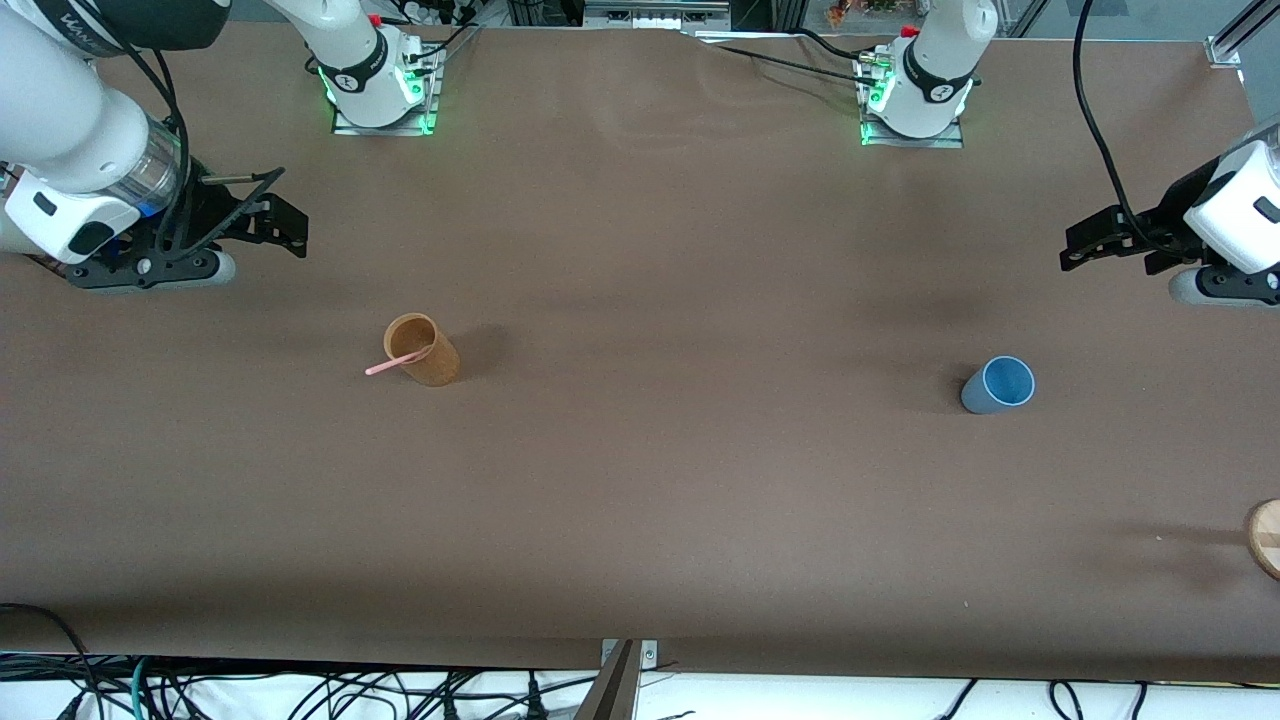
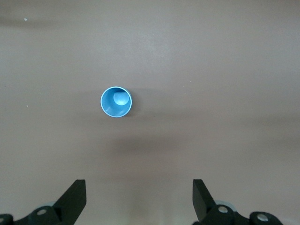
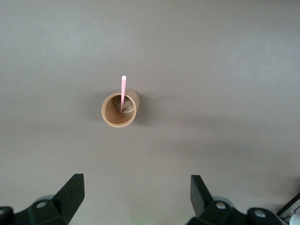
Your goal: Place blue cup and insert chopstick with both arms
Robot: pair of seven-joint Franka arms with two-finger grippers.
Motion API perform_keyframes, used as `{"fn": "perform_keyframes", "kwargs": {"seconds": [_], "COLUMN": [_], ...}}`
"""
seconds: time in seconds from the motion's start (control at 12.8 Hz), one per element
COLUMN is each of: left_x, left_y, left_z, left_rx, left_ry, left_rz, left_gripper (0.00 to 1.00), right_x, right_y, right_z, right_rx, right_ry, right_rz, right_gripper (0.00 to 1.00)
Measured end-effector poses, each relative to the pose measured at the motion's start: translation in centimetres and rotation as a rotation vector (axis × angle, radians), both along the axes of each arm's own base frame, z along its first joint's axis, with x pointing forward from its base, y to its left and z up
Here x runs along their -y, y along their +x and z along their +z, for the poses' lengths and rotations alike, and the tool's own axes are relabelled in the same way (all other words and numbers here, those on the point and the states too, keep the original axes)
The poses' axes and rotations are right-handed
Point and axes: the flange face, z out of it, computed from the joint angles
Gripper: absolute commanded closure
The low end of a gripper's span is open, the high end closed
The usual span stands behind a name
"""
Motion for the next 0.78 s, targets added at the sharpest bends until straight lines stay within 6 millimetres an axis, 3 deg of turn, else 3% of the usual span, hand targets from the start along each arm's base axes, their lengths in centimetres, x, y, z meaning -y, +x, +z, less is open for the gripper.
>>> {"fn": "perform_keyframes", "kwargs": {"seconds": [0.78], "left_x": [0.0], "left_y": [0.0], "left_z": [0.0], "left_rx": [0.0], "left_ry": [0.0], "left_rz": [0.0], "left_gripper": [0.0], "right_x": [-0.06], "right_y": [0.29], "right_z": [0.01], "right_rx": [0.02], "right_ry": [0.004], "right_rz": [-0.004], "right_gripper": [0.0]}}
